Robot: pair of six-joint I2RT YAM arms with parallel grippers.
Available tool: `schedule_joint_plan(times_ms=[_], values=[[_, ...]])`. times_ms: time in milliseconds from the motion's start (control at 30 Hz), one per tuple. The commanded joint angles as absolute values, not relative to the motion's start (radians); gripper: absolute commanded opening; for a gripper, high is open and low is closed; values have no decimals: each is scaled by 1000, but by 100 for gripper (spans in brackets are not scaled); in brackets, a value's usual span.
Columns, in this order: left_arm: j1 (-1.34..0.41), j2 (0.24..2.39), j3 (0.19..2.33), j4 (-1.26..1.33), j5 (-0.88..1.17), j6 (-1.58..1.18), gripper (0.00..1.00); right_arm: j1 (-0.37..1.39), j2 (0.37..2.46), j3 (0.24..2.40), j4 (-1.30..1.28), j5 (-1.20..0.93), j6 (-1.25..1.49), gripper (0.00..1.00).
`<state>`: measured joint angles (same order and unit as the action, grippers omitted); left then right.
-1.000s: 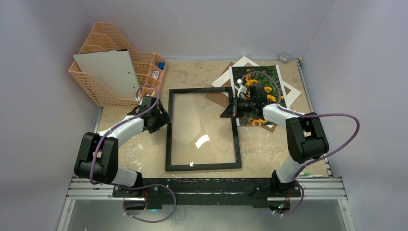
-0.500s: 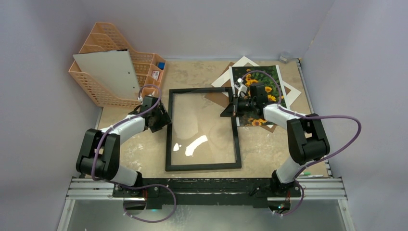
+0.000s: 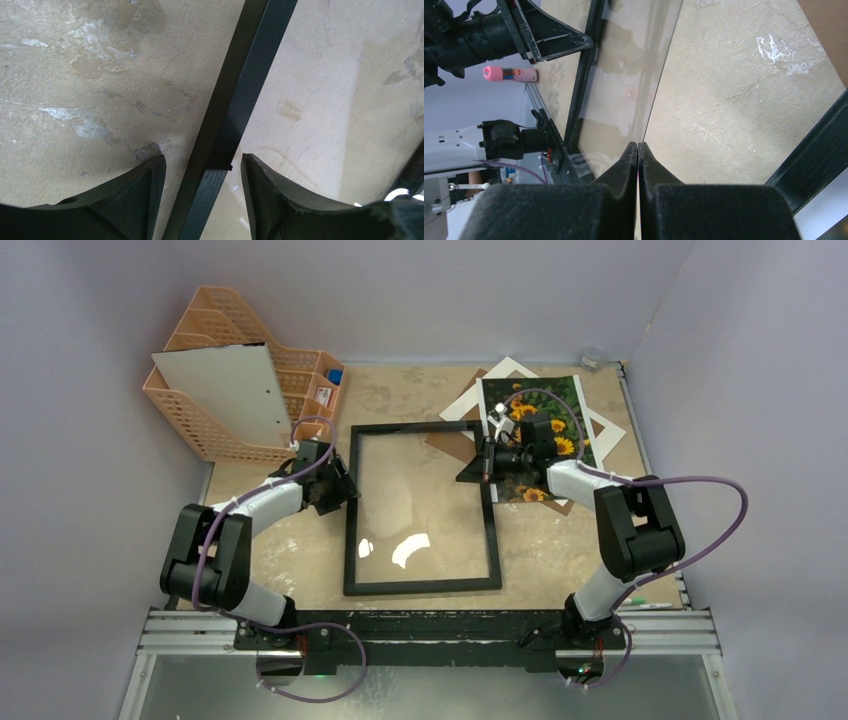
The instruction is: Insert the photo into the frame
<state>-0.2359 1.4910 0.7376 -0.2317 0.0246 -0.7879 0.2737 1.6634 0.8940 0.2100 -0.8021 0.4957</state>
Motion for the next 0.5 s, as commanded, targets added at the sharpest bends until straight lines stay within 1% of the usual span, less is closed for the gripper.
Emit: schedule_joint_plan(times_ms=[0,200,467], values=[[-235,1495,738,-198,40,-764,60,280,1654,843,385,-834,528,0],[-235,1479,736,-194,29,-767,64,282,1628,779,485,-865,546,0],[-233,1460,732,-197,5,-769,62,281,1576,741,520,-886,554,0]])
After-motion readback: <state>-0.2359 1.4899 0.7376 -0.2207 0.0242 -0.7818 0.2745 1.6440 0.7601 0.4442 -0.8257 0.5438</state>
